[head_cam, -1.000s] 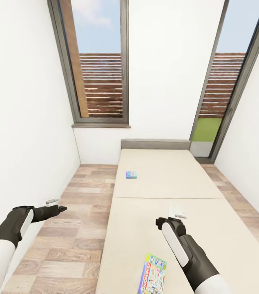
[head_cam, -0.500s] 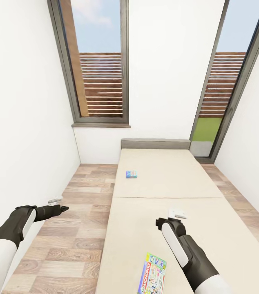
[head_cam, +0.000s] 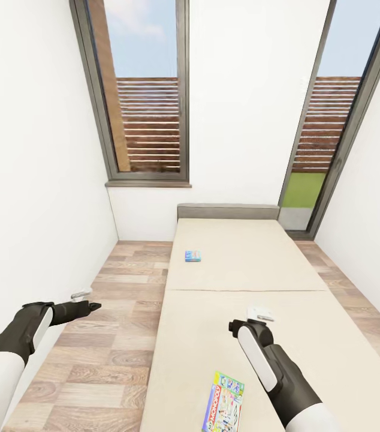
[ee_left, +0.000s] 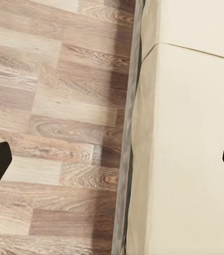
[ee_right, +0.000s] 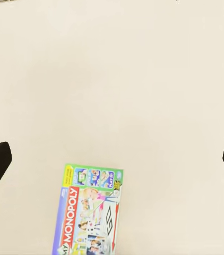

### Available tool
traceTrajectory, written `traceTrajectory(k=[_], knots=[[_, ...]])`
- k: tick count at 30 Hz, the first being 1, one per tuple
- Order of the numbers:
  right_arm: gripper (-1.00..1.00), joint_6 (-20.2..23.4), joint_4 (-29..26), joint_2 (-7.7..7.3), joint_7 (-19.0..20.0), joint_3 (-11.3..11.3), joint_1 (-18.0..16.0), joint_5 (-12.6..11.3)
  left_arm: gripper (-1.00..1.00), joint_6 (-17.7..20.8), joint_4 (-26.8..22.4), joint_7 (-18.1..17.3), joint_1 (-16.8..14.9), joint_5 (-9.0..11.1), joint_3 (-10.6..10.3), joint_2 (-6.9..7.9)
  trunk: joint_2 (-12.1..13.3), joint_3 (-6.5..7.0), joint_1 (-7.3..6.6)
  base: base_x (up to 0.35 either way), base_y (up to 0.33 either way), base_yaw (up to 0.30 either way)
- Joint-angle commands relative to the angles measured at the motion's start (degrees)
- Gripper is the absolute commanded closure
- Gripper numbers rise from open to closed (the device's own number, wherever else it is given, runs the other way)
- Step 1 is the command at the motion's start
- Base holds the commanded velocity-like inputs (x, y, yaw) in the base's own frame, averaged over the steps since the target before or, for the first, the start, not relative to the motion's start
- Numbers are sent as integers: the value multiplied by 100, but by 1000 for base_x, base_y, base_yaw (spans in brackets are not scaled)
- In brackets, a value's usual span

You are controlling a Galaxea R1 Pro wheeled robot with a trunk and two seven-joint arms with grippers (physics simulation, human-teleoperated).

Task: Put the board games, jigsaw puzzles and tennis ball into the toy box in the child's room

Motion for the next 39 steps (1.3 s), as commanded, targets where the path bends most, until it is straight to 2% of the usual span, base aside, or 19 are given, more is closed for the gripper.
traceTrajectory(k=[1, 17, 24, 39], knots=[[-100, 13, -8, -2, -59, 7, -7, -50, -100, 42, -6, -29, -5, -2, 22, -3, -13, -13, 4, 0, 0, 0], [-100, -26, -32, -83, -39, -30, -2, -52, -100, 38, -7, -61, -5, 11, 36, 19, -13, -13, 4, 0, 0, 0], [-100, -41, -26, -56, -31, -393, 0, -69, -100, 42, -6, -61, -5, 25, 47, 39, -13, -13, 4, 0, 0, 0], [-100, -50, 33, -21, -30, -458, 0, -74, -100, 72, -152, -70, -5, 34, 51, 53, -13, -64, 4, 0, 0, 0]])
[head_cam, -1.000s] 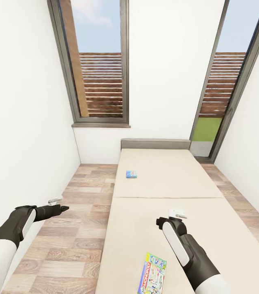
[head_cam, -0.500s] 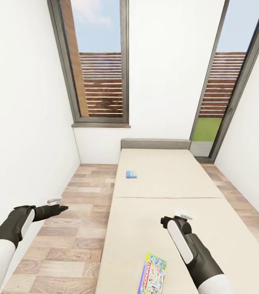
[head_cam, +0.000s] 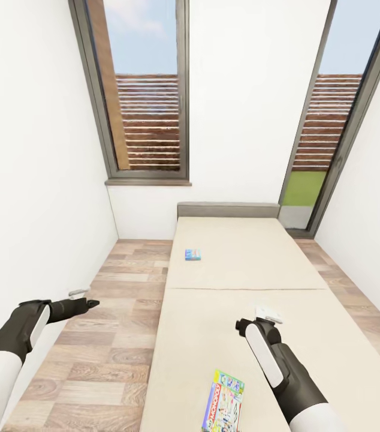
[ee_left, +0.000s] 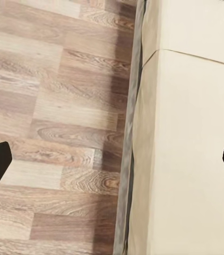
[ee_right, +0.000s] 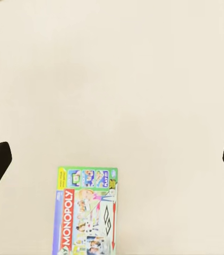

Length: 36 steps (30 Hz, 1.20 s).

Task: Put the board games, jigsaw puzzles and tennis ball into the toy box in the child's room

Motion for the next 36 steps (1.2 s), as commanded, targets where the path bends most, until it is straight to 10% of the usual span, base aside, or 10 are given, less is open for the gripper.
traceTrajectory(k=[1, 36], knots=[[-100, 11, -2, -1, -56, 8, -6, -46, -100, 45, -26, -24, -5, 1, 21, -5, -14, -22, 4, 0, 0, 0], [-100, 68, -13, 4, -56, 57, -9, -51, -100, 55, -71, -21, -5, 1, -18, -21, -14, -349, 4, 0, 0, 0]])
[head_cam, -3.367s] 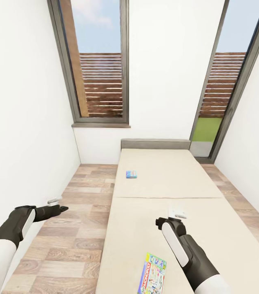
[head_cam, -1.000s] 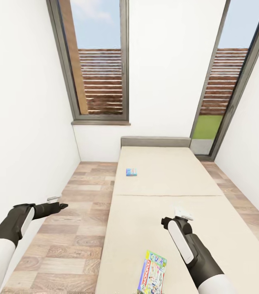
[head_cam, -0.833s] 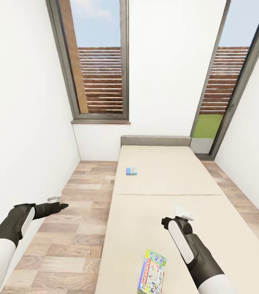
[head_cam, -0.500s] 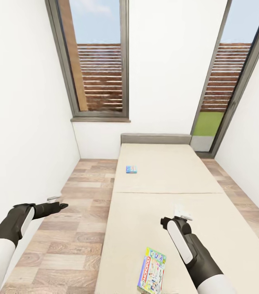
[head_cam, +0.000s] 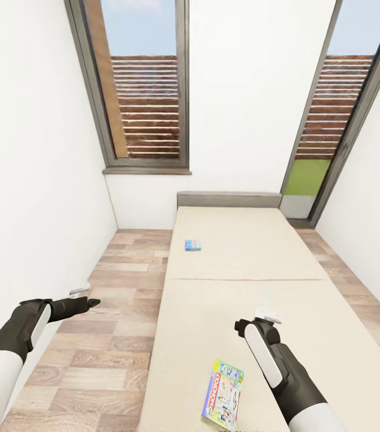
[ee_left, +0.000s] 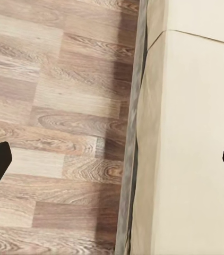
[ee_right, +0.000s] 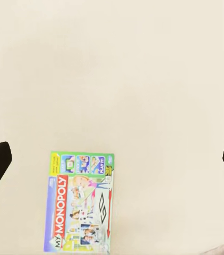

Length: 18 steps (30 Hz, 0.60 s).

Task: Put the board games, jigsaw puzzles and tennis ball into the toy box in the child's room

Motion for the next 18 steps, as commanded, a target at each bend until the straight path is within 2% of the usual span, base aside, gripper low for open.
traceTrajectory(k=[1, 18], knots=[[-100, 12, 1, -3, -57, 7, -9, -52, -100, 44, -6, -25, -5, 4, 28, -2, -13, -22, 3, 0, 0, 0], [-100, 14, -8, 3, -57, 20, -8, -49, -100, 45, -6, -85, -5, 17, 45, -5, -13, -182, 3, 0, 0, 0]])
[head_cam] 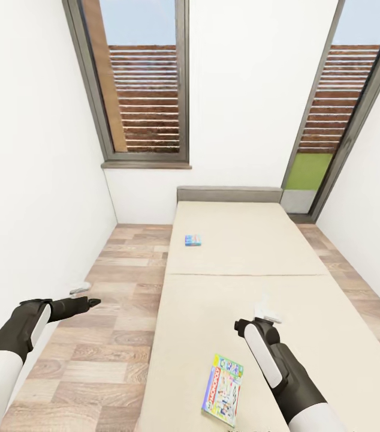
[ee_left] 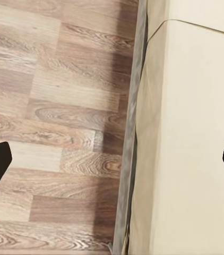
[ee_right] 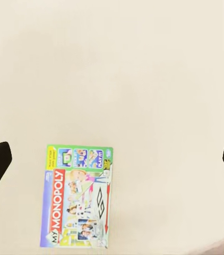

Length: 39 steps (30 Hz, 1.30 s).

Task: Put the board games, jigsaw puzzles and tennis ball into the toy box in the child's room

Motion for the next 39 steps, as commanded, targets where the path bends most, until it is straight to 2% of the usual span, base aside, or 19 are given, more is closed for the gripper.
traceTrajectory(k=[1, 25, 30, 32, 36, 37, 39], knots=[[-100, 11, -7, -2, -57, 10, -5, -51, -100, 44, -5, -24, -5, 3, 19, -2, -13, -22, 3, 0, 0, 0], [-100, 11, -20, 6, -57, 26, -2, -51, -100, 48, -5, -26, -5, 4, 13, -22, -13, -248, 3, 0, 0, 0], [-100, 78, -261, 7, -78, 29, -5, -51, -100, 52, -5, -81, -5, 5, 25, -28, -13, -295, 3, 0, 0, 0], [-100, 125, -358, 5, -72, 19, -7, -55, -100, 54, -5, -164, -5, 5, 36, -26, -13, -314, 3, 0, 0, 0], [-100, 157, -474, 5, -62, 0, -4, -58, -100, 70, -5, -590, -5, 5, 56, -17, -13, -351, 3, 0, 0, 0], [-100, 165, -488, 6, -60, 4, -3, -58, -100, 88, -5, -844, -5, 5, 61, -10, -13, -361, 3, 0, 0, 0], [-100, 176, -515, 6, -62, 9, -3, -52, -100, 128, -5, -1127, -5, 5, 66, 1, -13, -380, 3, 0, 0, 0]])
